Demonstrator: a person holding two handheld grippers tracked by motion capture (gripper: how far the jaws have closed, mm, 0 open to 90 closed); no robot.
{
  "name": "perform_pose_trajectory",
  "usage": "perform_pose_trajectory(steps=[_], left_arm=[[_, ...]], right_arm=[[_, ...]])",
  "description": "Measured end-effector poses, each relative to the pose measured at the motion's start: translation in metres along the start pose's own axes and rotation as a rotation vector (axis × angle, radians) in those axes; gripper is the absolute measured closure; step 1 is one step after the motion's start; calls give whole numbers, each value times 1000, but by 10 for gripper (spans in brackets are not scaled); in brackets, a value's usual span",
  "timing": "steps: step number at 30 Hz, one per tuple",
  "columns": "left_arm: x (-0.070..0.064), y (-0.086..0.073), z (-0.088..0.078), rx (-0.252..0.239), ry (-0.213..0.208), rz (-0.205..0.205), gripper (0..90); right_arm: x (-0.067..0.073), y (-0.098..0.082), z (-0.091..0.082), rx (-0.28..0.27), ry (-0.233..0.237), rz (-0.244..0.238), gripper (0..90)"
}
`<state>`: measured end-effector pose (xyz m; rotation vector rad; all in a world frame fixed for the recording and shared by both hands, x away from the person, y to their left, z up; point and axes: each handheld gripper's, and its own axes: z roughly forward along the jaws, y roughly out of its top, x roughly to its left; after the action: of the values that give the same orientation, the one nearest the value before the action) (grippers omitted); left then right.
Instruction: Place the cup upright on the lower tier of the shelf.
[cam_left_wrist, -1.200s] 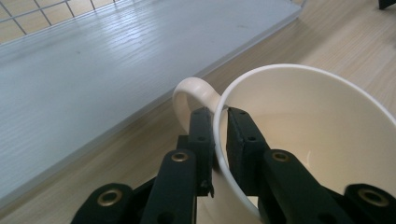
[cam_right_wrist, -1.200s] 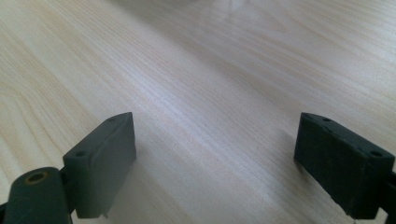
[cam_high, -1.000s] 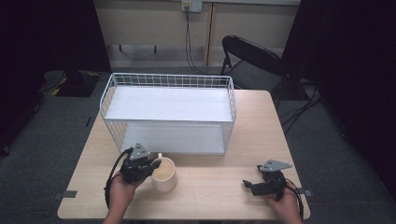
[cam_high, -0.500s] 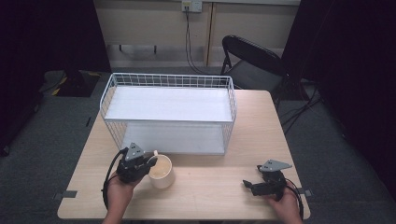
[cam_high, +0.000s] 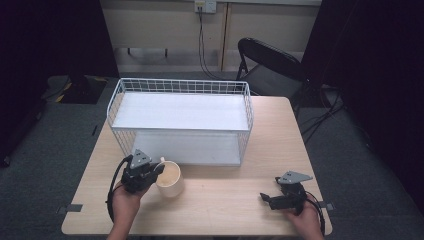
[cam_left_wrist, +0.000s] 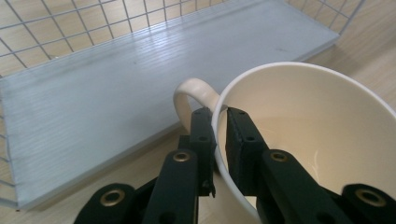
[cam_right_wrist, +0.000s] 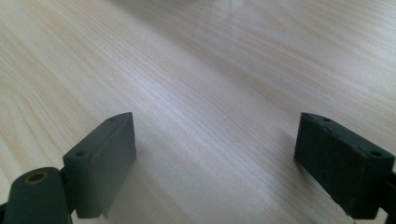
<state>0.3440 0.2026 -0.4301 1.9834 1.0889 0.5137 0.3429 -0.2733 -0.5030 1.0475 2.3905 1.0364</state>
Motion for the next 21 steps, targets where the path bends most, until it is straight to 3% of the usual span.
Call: perform_pose_trajectory(steps=[21], left_arm=[[9,11,7,-31,70,-51,819]], right_arm=[[0,0,0,0,0,1,119]])
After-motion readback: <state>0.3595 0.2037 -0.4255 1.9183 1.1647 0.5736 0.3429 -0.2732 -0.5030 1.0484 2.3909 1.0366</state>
